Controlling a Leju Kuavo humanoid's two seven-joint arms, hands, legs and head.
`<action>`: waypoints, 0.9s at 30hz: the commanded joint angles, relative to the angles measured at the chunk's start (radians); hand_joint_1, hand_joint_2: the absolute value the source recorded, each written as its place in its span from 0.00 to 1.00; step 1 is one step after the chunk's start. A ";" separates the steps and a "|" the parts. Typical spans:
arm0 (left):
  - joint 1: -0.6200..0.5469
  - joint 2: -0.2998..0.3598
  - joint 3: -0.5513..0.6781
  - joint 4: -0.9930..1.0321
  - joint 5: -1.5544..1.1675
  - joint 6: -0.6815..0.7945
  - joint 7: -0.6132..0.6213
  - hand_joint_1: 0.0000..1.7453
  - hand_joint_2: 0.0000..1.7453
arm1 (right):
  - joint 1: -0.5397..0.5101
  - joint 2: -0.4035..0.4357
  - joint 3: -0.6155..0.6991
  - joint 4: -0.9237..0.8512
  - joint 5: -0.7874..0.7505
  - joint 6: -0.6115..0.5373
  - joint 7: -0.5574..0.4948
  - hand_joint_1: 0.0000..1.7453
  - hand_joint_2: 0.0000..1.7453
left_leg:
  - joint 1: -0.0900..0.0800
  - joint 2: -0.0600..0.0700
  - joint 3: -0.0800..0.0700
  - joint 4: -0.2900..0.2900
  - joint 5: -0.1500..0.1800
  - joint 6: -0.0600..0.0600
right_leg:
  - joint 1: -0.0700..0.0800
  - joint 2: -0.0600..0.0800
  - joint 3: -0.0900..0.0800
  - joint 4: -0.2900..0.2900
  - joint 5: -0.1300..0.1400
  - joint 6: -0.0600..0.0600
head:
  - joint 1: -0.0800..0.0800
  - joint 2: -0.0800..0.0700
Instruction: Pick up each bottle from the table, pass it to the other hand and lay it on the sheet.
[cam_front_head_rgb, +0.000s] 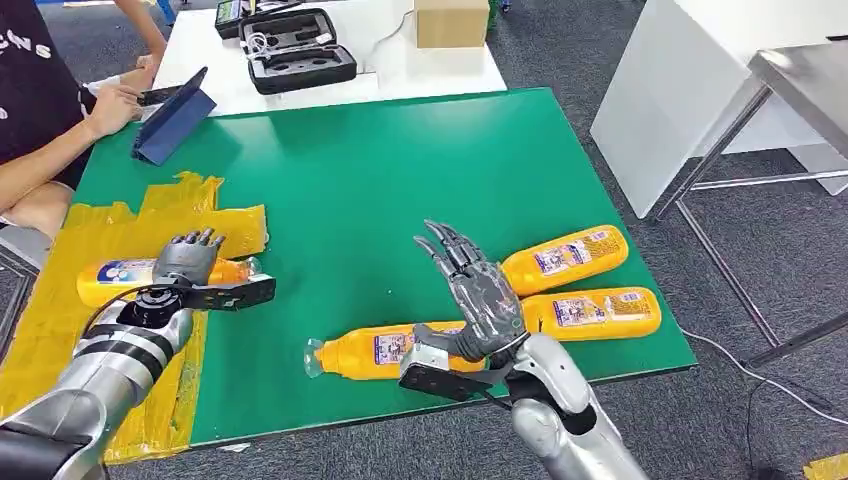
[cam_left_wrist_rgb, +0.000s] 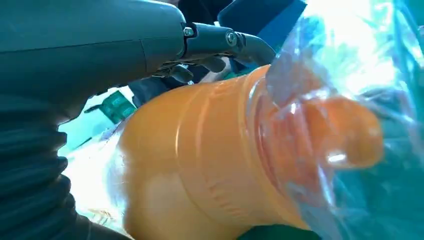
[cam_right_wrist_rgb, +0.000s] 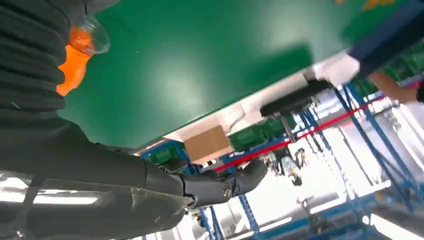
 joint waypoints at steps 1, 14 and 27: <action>0.019 -0.037 0.141 -0.011 0.166 0.027 -0.154 0.00 1.00 | -0.149 -0.104 0.189 0.214 0.105 0.092 0.047 0.00 1.00 | 0.001 0.001 0.006 0.000 -0.002 0.000 | 0.000 0.003 0.006 -0.001 -0.001 -0.001 | 0.000 0.000; 0.356 0.034 0.214 -0.769 0.811 -0.164 -0.457 0.00 1.00 | -0.279 -0.062 0.367 0.585 0.093 0.240 0.112 0.00 1.00 | 0.001 0.006 0.012 0.001 -0.007 -0.001 | 0.001 0.009 0.011 0.000 -0.004 -0.002 | 0.000 0.000; 0.369 0.035 0.215 -0.771 0.827 -0.163 -0.464 0.00 1.00 | -0.283 -0.062 0.374 0.602 0.092 0.241 0.112 0.00 1.00 | 0.001 0.000 0.006 -0.001 -0.002 -0.001 | 0.001 0.002 0.006 -0.001 -0.002 -0.001 | 0.000 0.000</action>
